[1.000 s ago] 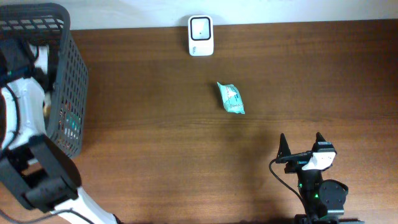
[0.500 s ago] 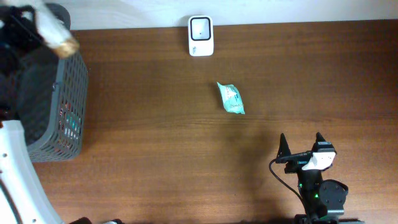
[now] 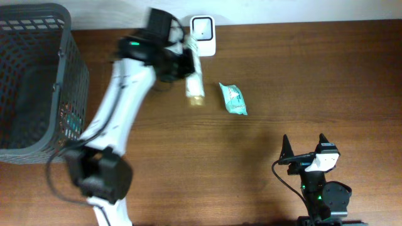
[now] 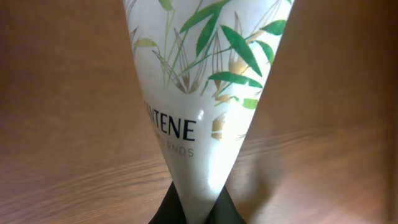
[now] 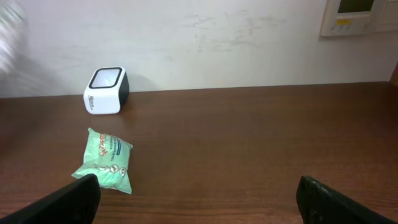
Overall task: Scan the item barcode
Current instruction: 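Grasp the white Pantene tube in the basket and place it beside the wipes, then reach the left gripper into the basket and grasp the orange TOP bar, then lift the TOP bar out and lay it left of the tube, then grasp the small teal box in the basket and place it left of the bar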
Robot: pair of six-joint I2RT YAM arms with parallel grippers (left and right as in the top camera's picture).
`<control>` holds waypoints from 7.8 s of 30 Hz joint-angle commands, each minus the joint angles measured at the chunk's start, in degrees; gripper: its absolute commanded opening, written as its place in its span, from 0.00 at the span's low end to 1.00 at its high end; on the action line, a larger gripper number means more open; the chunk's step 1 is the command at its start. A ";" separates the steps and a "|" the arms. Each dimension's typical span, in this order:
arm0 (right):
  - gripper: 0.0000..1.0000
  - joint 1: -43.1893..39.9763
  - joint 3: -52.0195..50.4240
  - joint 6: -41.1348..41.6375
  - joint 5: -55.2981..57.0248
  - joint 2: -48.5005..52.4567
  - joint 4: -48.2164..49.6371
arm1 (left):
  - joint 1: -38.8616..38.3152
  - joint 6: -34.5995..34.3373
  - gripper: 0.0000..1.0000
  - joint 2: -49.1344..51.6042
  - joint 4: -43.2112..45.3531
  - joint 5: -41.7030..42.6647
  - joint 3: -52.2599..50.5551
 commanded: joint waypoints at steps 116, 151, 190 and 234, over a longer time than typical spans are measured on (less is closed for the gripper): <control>0.99 0.31 -0.42 0.11 -0.74 -0.37 -0.07 | 57.16 43.78 0.42 7.98 1.99 -10.47 -16.94; 0.98 0.31 -0.42 0.11 -0.74 -0.37 -0.07 | 24.22 0.22 0.00 -5.99 -13.46 6.91 30.73; 0.99 0.31 -0.42 0.11 -0.72 -0.37 -0.07 | 38.69 5.01 0.76 -32.85 29.62 -17.09 -9.99; 0.99 0.31 -0.42 0.11 -0.72 -0.37 -0.07 | 54.90 38.88 0.00 11.69 -6.12 -6.21 -12.55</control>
